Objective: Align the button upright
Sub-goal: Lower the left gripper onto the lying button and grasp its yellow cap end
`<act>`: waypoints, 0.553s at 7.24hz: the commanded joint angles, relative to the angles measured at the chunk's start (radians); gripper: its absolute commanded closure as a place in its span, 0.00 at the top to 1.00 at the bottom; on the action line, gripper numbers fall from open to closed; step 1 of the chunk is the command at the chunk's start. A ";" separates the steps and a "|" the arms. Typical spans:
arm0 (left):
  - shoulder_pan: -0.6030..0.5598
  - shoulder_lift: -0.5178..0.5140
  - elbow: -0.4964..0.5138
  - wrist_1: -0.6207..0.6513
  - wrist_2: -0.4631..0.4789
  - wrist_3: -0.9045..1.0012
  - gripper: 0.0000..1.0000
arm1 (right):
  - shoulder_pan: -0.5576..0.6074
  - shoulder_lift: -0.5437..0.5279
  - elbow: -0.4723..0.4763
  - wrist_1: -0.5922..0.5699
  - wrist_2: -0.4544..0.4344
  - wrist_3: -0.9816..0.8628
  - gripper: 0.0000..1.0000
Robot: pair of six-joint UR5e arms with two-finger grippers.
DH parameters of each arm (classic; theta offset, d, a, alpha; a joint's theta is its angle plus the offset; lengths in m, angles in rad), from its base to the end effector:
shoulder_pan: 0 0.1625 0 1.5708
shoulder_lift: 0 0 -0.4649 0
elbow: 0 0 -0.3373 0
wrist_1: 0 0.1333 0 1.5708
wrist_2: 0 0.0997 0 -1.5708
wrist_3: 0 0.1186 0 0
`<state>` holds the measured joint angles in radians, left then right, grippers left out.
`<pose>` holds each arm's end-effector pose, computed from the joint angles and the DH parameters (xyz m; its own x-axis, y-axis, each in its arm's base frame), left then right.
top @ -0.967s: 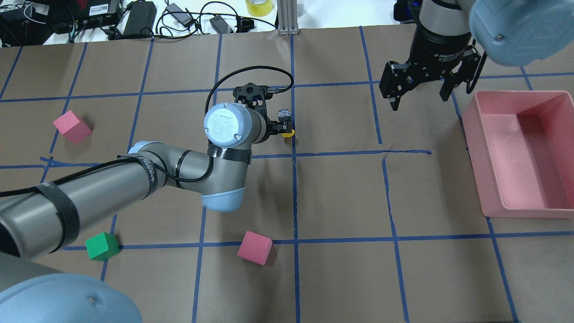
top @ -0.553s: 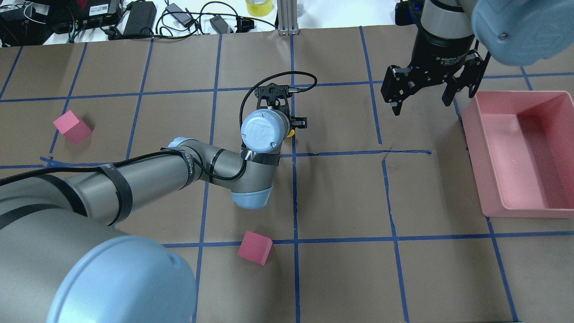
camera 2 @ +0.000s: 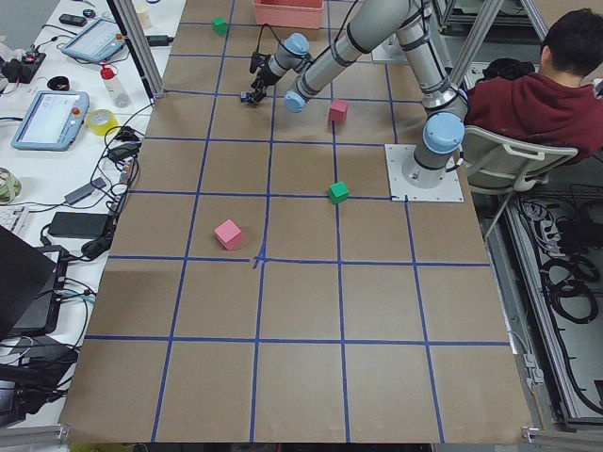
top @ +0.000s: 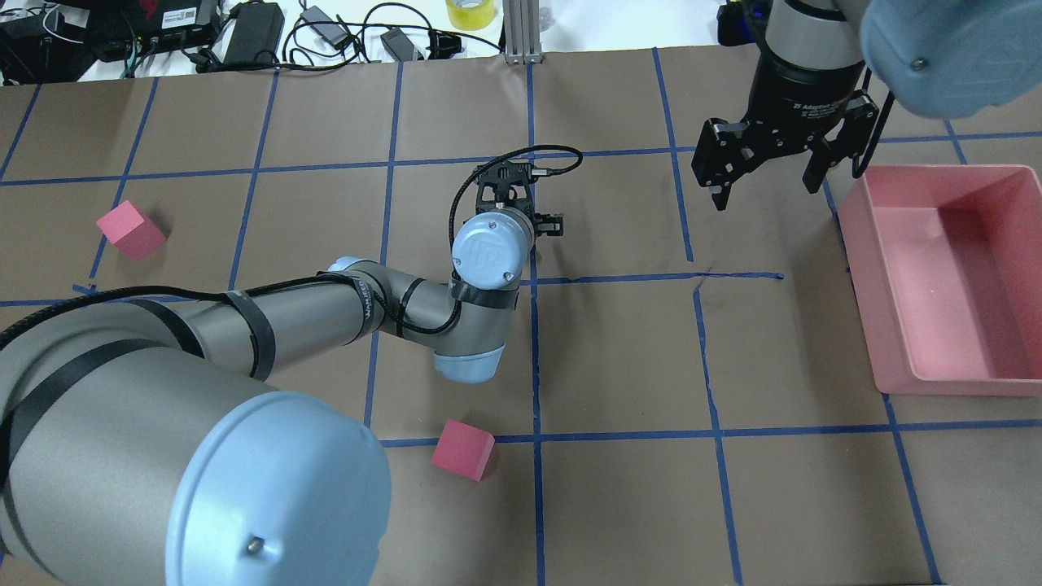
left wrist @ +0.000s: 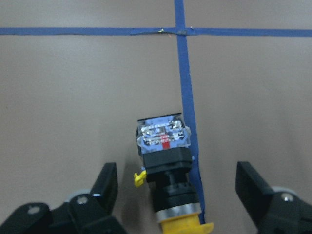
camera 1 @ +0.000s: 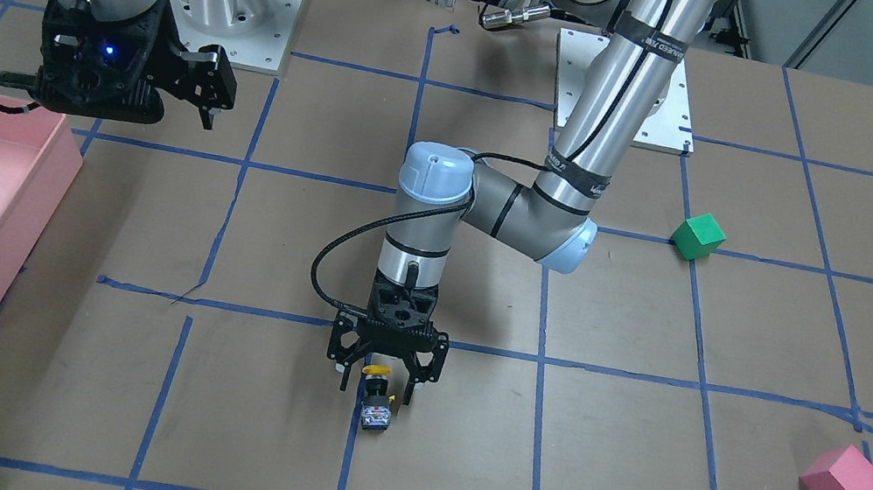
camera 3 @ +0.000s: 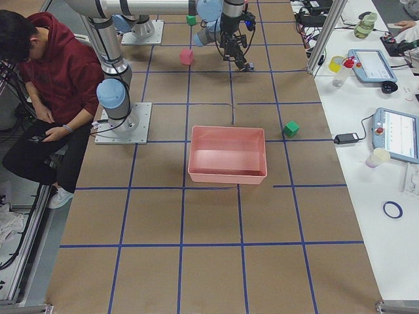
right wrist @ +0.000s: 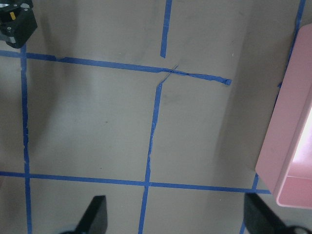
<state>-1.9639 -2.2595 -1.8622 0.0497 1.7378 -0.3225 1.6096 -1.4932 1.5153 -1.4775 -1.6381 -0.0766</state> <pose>-0.3474 -0.5413 0.2071 -0.9973 0.0365 0.0630 -0.0094 0.7932 -0.6089 0.1430 -0.4535 0.4895 -0.9908 -0.1223 0.0578 -0.1147 0.9861 0.1199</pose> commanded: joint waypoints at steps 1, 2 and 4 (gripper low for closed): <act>-0.029 0.005 -0.022 0.001 0.064 -0.056 0.85 | 0.001 0.005 0.003 -0.001 0.006 0.000 1.00; -0.032 0.008 -0.020 0.001 0.071 -0.058 0.74 | 0.001 0.007 0.003 -0.001 0.006 0.000 1.00; -0.032 0.006 -0.017 -0.001 0.071 -0.055 0.48 | 0.003 0.002 0.002 -0.001 0.007 0.007 1.00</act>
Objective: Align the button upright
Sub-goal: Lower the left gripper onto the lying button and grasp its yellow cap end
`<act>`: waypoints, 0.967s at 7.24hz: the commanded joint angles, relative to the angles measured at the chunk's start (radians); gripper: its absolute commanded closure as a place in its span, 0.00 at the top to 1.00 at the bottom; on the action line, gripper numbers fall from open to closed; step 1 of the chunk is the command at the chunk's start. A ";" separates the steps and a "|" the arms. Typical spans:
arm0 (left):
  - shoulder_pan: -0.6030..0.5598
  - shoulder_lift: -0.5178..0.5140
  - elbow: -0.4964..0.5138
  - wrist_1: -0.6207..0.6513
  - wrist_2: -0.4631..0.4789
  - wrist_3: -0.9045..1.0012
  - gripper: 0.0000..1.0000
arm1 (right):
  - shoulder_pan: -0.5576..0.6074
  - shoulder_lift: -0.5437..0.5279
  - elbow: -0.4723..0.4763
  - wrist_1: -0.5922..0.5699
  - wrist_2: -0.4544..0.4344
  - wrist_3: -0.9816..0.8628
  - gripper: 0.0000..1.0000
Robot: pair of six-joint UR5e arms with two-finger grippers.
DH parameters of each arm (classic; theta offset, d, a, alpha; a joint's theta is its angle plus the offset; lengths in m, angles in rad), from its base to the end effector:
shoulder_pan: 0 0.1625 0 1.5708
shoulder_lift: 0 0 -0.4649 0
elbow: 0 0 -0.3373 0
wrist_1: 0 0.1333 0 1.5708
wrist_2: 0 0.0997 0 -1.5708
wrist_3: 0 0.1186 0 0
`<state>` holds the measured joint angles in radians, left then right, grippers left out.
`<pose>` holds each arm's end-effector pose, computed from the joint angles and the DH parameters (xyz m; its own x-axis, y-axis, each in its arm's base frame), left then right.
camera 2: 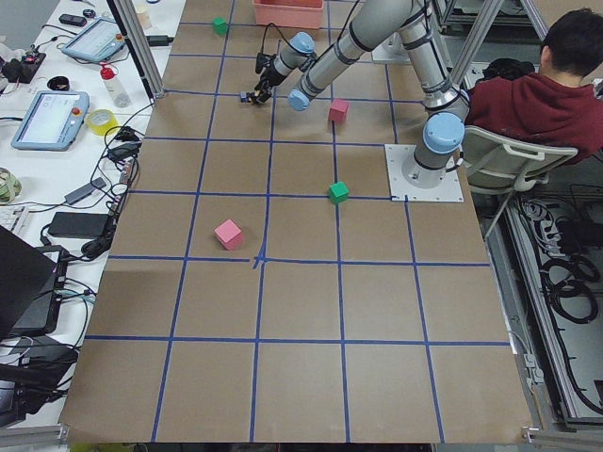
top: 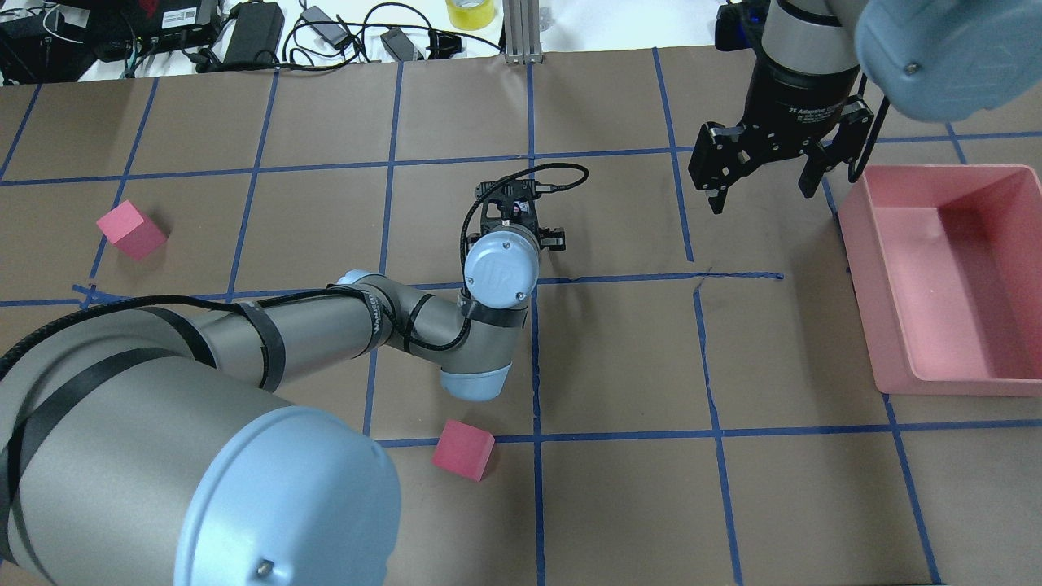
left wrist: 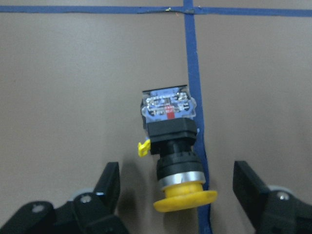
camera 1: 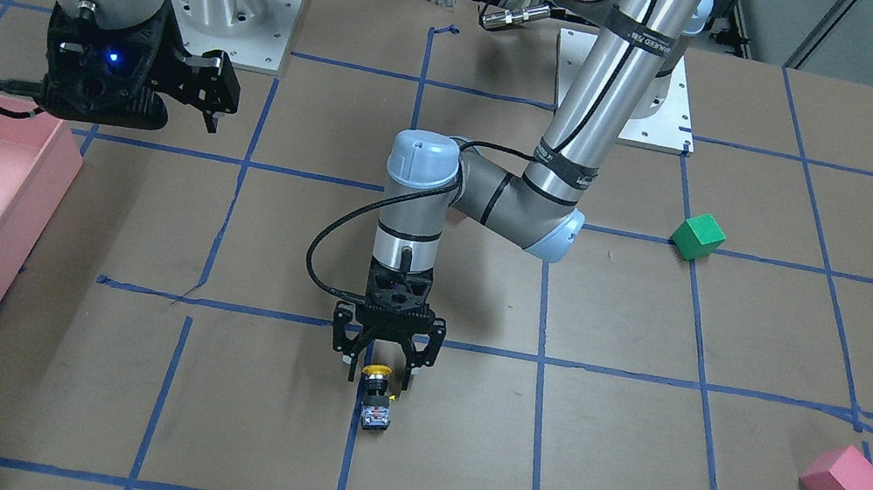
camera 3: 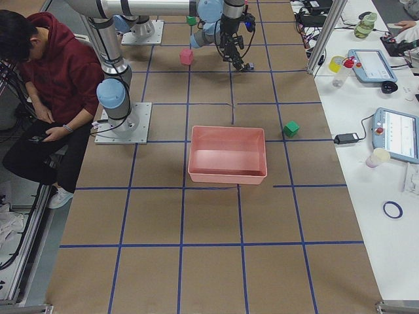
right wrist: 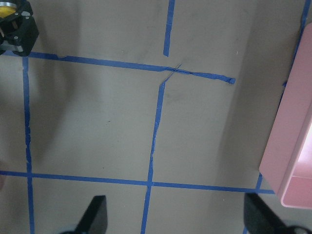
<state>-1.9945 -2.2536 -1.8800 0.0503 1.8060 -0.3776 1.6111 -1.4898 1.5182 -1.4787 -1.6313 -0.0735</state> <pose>-0.3538 -0.5275 0.2062 -0.9990 -0.0163 0.0418 -0.0386 0.7865 -0.6164 0.1445 -0.4541 0.4868 -0.9914 -0.1202 0.0510 -0.1131 0.9858 0.1243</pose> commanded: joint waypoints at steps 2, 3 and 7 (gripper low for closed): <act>-0.001 0.012 0.010 -0.006 -0.002 0.026 0.00 | 0.001 -0.001 -0.001 -0.014 -0.001 0.004 1.00; -0.001 0.026 0.043 -0.032 -0.007 0.099 0.00 | 0.001 0.000 0.000 -0.012 -0.001 0.004 1.00; 0.051 0.167 0.246 -0.744 -0.170 0.083 0.00 | 0.000 -0.003 -0.004 -0.021 -0.007 0.004 1.00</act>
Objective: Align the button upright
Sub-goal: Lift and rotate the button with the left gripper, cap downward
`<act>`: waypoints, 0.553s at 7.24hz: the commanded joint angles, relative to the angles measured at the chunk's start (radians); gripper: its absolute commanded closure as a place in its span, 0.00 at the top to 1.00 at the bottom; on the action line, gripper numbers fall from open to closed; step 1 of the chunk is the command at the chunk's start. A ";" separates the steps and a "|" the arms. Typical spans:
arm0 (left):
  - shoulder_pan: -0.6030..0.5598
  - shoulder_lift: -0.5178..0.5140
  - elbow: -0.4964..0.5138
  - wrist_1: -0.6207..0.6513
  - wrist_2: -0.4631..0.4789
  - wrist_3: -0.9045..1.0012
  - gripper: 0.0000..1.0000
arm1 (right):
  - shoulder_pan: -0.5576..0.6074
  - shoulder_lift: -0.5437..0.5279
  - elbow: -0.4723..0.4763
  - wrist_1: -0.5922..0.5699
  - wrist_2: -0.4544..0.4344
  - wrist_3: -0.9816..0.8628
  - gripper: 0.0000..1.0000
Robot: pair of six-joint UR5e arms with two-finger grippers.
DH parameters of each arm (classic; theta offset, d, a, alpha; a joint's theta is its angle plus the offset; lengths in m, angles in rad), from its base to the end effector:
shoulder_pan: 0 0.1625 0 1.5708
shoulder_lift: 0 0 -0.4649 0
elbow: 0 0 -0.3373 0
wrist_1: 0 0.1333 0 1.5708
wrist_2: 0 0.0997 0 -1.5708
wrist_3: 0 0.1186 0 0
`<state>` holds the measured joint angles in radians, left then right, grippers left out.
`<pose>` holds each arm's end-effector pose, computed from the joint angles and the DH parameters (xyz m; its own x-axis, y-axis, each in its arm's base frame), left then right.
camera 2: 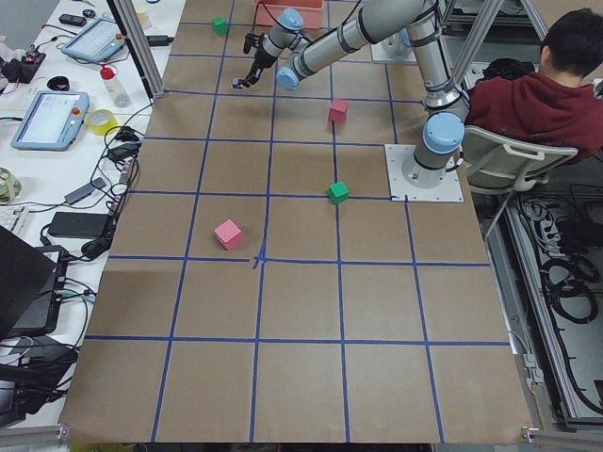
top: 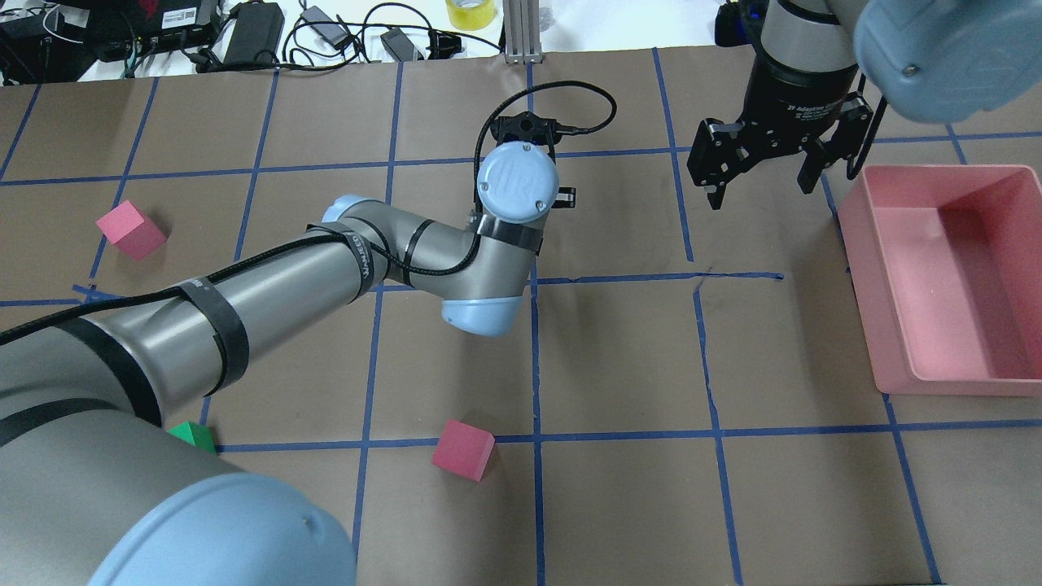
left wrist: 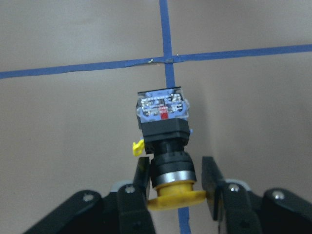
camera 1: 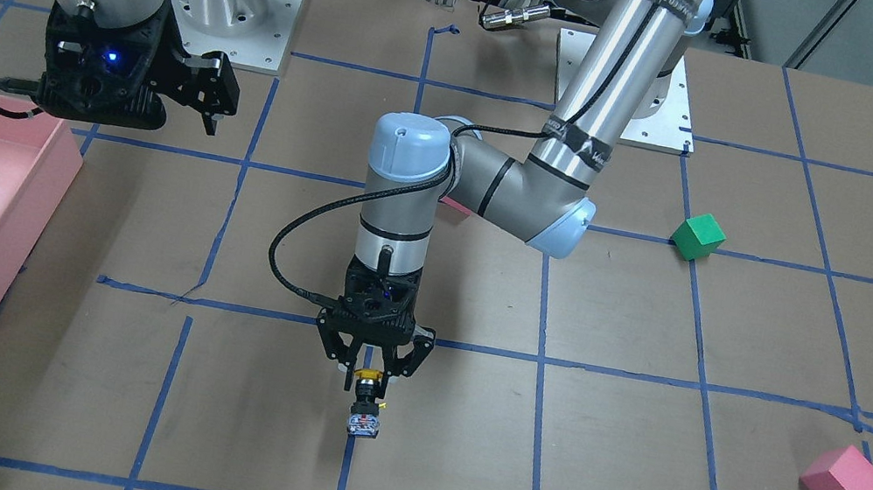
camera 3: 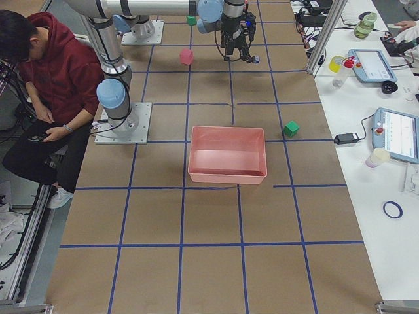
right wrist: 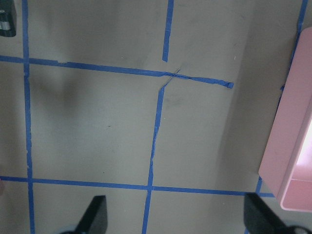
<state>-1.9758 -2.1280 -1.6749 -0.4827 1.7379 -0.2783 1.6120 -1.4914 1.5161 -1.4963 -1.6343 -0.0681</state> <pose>-0.3610 -0.5538 0.2847 -0.9960 0.0829 -0.0319 0.0884 0.8938 -0.4396 0.1447 -0.4560 0.4900 -0.9918 -0.1149 0.0563 -0.1087 0.9887 0.1031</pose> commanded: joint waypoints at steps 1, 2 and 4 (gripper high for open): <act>0.049 0.054 0.053 -0.331 -0.182 -0.106 0.00 | -0.003 0.002 -0.004 -0.007 0.004 -0.009 1.00; 0.052 0.054 0.088 -0.440 -0.237 -0.222 0.00 | 0.000 -0.003 -0.001 0.002 0.001 -0.001 1.00; 0.099 0.039 0.150 -0.554 -0.422 -0.522 0.00 | 0.000 -0.003 -0.004 -0.004 0.002 -0.009 1.00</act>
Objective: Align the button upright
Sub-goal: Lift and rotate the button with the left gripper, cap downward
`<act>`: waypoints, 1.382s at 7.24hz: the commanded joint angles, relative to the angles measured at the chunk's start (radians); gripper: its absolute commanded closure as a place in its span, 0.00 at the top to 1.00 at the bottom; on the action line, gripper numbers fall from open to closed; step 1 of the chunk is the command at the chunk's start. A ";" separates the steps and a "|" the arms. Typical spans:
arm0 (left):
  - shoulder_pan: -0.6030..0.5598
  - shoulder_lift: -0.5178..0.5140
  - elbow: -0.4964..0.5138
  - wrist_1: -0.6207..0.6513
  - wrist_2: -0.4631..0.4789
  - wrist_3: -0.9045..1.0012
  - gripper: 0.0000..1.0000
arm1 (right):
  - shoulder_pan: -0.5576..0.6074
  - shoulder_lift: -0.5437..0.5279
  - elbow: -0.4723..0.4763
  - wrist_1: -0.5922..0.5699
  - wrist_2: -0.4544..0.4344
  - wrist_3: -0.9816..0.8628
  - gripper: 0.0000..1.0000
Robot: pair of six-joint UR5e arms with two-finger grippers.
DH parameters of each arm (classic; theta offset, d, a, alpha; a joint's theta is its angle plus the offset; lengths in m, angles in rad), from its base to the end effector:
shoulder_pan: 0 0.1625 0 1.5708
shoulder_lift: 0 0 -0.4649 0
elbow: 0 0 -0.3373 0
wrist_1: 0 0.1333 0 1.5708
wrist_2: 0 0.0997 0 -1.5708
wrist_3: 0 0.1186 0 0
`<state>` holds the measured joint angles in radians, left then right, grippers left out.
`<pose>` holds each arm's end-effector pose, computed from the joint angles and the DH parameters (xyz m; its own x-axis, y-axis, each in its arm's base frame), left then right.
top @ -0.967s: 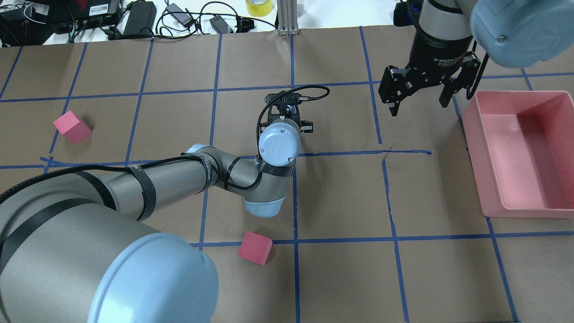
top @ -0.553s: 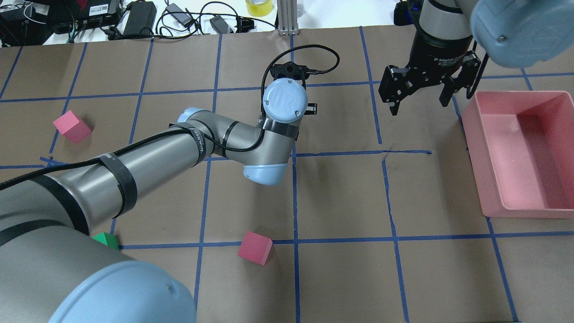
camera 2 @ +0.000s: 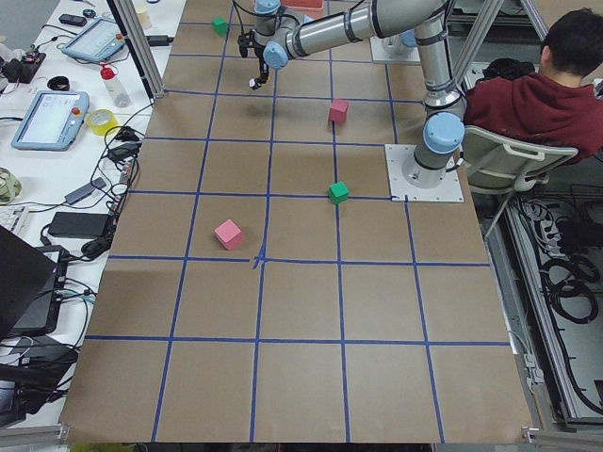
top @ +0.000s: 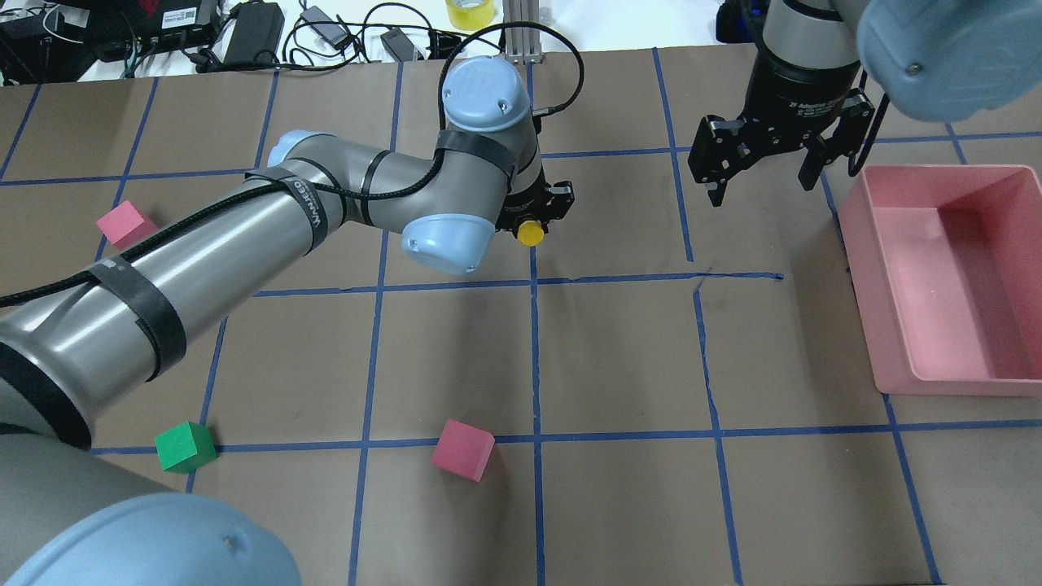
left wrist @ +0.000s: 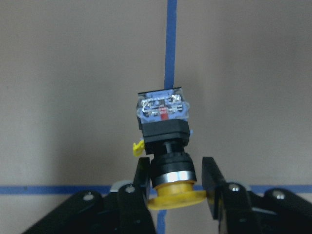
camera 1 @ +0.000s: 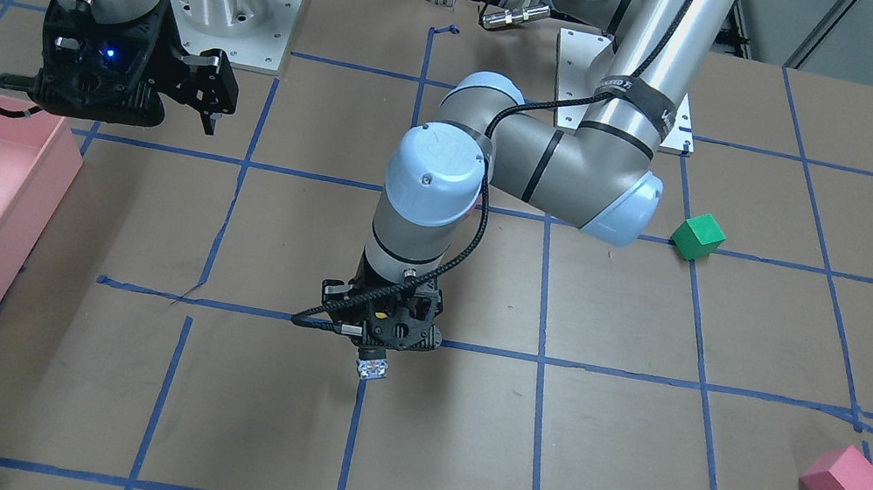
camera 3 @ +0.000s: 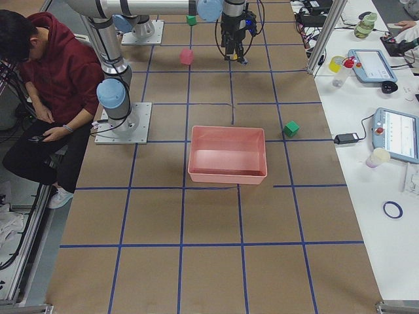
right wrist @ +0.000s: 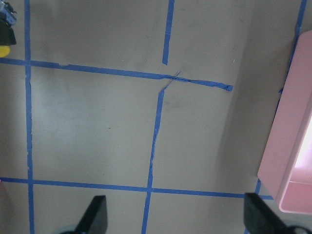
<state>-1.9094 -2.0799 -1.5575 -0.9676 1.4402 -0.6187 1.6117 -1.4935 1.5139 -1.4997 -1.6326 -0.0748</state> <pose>-0.3512 -0.5495 0.3017 -0.9496 -0.2649 0.1676 -0.2707 0.9626 -0.0122 0.1447 -0.4561 0.4921 -0.9912 -0.1207 0.0545 -0.1151 0.9887 0.0957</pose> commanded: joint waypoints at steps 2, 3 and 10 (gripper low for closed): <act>0.111 -0.035 0.017 -0.126 -0.358 -0.320 0.00 | 0.000 0.001 0.002 -0.002 0.000 -0.005 1.00; 0.116 -0.051 0.017 -0.153 -0.371 -0.352 0.00 | 0.000 0.001 0.005 -0.001 -0.001 0.004 1.00; 0.181 -0.092 -0.033 -0.240 -0.544 -0.279 0.11 | 0.000 0.002 0.006 0.003 -0.016 -0.010 1.00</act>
<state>-1.7318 -2.1652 -1.5945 -1.2099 0.8979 -0.9323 1.6118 -1.4913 1.5199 -1.4979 -1.6482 -0.0832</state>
